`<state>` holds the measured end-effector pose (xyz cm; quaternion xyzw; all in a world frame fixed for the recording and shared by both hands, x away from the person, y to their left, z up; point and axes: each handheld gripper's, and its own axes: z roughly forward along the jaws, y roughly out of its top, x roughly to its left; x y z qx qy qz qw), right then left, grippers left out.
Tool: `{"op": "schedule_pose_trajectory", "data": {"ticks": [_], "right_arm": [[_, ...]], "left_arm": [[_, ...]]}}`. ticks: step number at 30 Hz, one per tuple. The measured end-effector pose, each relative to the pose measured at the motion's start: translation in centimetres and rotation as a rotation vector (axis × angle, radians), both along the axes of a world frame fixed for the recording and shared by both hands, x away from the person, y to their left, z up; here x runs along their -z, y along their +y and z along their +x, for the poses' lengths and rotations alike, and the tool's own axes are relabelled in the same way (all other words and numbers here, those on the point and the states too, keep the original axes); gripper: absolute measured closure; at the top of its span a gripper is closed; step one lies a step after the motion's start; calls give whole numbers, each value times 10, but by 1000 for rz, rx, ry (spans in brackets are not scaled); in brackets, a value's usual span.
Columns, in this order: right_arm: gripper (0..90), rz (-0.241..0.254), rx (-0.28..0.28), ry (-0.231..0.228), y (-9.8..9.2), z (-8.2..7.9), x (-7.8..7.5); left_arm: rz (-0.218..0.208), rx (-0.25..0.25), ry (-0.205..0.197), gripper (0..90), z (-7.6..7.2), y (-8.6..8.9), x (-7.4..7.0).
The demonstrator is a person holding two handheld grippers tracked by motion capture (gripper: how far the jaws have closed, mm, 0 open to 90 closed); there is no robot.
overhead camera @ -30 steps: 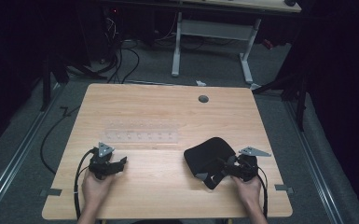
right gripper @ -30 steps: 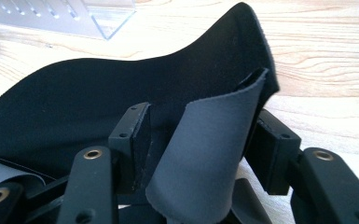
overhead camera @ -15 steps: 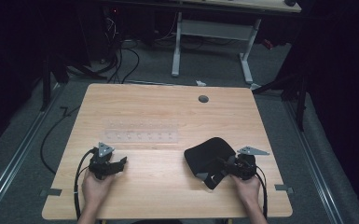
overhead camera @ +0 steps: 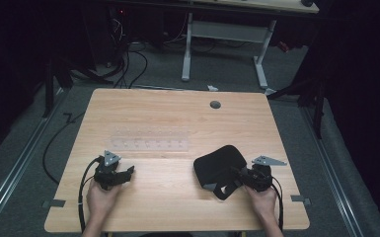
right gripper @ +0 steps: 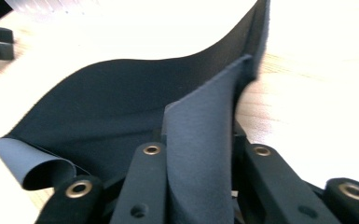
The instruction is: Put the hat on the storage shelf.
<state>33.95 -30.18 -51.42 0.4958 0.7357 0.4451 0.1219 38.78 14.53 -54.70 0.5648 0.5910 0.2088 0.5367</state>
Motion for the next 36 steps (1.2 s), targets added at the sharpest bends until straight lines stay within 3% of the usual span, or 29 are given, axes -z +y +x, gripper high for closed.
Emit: {"op": "schedule_pose_trajectory", "data": {"ticks": [9,36], "right_arm": [[842,44,-4,-4,0,-4,-6],[843,18,-50,-40,5,-19,-33]], "left_arm": [[0,0,0,318,0,0,0],[6,10,5,286,0,-2,0]]}}
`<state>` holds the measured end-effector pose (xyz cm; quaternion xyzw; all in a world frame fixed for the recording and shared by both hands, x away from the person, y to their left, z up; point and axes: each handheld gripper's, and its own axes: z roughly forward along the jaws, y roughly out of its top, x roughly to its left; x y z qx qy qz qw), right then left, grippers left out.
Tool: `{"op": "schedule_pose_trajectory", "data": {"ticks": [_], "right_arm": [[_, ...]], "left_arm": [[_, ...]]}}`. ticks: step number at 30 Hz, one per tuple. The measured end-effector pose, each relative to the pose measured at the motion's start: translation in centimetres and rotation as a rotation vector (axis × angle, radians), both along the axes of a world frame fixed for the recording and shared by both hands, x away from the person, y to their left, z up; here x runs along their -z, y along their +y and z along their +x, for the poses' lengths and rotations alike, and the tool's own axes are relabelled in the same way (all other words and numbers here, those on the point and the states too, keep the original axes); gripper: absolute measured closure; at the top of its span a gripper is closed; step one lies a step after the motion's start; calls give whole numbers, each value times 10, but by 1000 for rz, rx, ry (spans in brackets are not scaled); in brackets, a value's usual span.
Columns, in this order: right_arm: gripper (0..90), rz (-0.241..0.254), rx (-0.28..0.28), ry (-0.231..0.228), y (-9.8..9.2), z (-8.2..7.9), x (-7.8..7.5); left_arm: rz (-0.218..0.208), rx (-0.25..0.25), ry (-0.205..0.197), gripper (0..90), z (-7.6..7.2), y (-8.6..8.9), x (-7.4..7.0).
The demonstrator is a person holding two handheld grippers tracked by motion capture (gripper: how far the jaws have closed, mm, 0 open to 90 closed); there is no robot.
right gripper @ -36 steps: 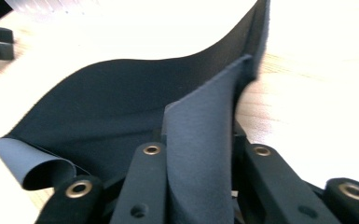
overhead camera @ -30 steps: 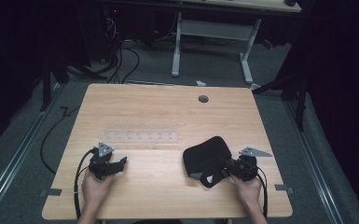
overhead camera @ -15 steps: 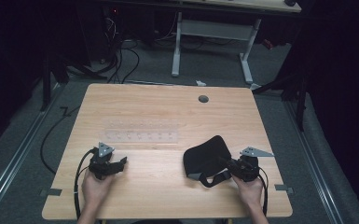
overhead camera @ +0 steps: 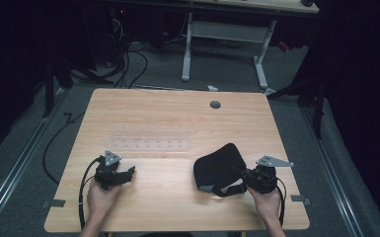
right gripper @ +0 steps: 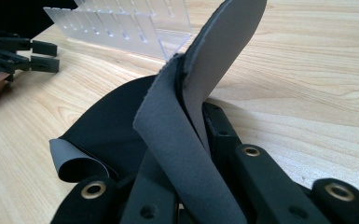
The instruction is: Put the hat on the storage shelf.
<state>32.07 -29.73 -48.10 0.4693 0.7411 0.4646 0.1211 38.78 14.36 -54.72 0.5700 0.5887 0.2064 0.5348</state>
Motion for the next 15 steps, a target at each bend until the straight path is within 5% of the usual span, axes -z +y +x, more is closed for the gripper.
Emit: {"op": "schedule_pose_trajectory", "data": {"ticks": [15], "right_arm": [[843,11,-29,-17,10,-7,-12]], "left_arm": [[-3,-5,9,216,0,-5,0]]}}
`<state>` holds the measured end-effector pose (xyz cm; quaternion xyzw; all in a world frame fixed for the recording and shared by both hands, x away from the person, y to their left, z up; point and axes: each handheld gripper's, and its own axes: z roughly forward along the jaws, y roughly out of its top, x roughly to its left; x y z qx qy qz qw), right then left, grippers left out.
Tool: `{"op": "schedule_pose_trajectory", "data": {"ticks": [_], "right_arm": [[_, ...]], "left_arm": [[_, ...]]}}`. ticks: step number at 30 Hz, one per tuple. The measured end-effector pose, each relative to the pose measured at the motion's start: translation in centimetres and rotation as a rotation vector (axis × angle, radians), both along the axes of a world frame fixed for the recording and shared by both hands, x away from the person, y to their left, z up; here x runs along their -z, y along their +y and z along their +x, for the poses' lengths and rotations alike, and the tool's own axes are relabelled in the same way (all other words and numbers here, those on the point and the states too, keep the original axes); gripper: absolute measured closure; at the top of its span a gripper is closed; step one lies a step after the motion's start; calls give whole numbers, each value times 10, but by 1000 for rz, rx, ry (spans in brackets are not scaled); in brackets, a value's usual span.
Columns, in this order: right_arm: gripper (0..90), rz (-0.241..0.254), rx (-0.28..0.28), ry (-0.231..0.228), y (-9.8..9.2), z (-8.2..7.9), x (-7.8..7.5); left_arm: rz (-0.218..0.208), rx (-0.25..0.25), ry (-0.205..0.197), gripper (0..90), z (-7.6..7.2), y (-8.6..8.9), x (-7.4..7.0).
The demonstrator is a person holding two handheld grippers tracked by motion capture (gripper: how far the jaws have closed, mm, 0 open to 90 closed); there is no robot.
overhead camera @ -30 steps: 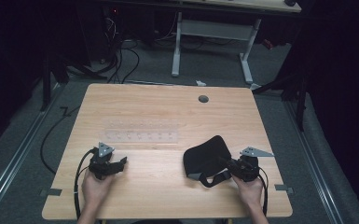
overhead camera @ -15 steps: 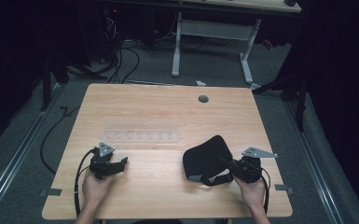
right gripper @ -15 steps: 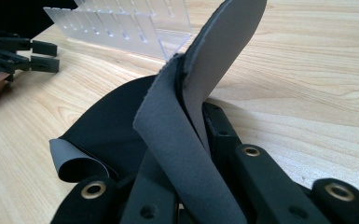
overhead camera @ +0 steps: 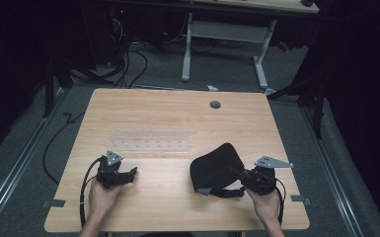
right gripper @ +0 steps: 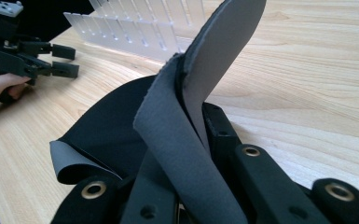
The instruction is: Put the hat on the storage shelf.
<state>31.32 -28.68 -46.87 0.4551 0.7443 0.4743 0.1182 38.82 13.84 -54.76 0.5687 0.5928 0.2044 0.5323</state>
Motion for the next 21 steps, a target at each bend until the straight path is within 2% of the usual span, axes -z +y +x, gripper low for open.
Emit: {"op": "schedule_pose_trajectory", "data": {"ticks": [8,16,19,21], "right_arm": [[843,9,-2,7,5,-1,-2],[843,12,-32,-6,16,-3,-8],[843,21,-48,-12,21,-2,-10],[843,26,-57,-12,24,-1,-11]], "left_arm": [[5,10,4,219,-1,0,0],[27,20,35,245,1,-1,-3],[26,34,24,263,-1,-3,-5],[16,50,0,269,-6,-5,-9]]}}
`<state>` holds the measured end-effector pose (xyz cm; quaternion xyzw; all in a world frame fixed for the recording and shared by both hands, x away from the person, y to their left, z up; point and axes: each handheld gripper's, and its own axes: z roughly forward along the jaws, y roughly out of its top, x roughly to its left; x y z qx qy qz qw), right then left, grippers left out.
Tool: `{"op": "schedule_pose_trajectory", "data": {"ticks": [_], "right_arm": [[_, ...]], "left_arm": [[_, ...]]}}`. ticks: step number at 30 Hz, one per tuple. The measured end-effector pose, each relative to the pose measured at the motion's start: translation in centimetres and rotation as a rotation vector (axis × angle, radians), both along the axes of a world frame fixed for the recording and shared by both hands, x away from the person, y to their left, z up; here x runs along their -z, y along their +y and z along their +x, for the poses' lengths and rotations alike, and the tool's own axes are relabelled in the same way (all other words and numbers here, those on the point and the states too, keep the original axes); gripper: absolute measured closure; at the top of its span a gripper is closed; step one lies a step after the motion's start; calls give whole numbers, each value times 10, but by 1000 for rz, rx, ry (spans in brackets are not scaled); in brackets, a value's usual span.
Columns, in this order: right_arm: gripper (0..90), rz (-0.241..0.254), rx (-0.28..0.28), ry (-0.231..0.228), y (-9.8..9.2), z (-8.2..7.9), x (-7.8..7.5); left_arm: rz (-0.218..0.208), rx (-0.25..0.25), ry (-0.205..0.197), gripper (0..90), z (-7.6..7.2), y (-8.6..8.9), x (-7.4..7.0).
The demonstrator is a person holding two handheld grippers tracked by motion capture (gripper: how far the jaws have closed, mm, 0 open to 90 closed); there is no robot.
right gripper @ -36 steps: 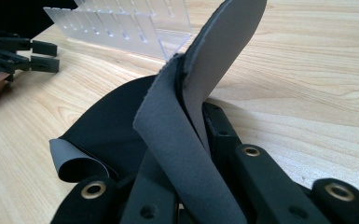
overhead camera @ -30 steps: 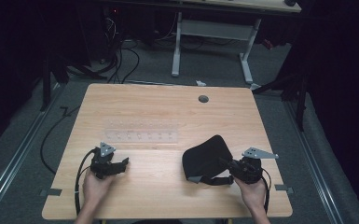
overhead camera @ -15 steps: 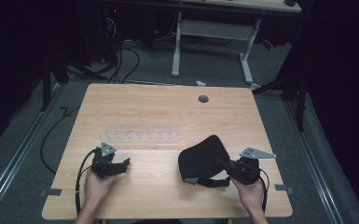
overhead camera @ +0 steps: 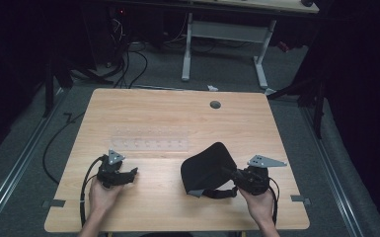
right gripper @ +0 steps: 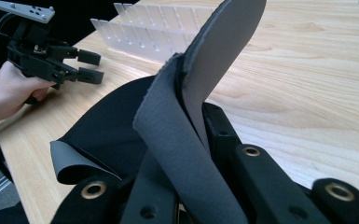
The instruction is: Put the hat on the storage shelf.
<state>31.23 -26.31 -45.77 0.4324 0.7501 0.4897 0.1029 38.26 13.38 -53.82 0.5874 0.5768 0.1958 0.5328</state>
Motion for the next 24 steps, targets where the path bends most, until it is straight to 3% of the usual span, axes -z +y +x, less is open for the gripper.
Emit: {"op": "schedule_pose_trajectory", "data": {"ticks": [4,11,18,24], "right_arm": [[843,6,-12,-3,5,1,-3],[843,18,-24,-1,11,3,-7],[843,24,-29,10,16,6,-7],[842,27,-35,15,20,7,-7]], "left_arm": [[-28,42,-38,271,-9,-5,-10],[-32,169,-111,267,-30,-23,-28],[-66,291,-143,267,-50,-45,-42],[-65,361,-161,266,-60,-60,-49]]}}
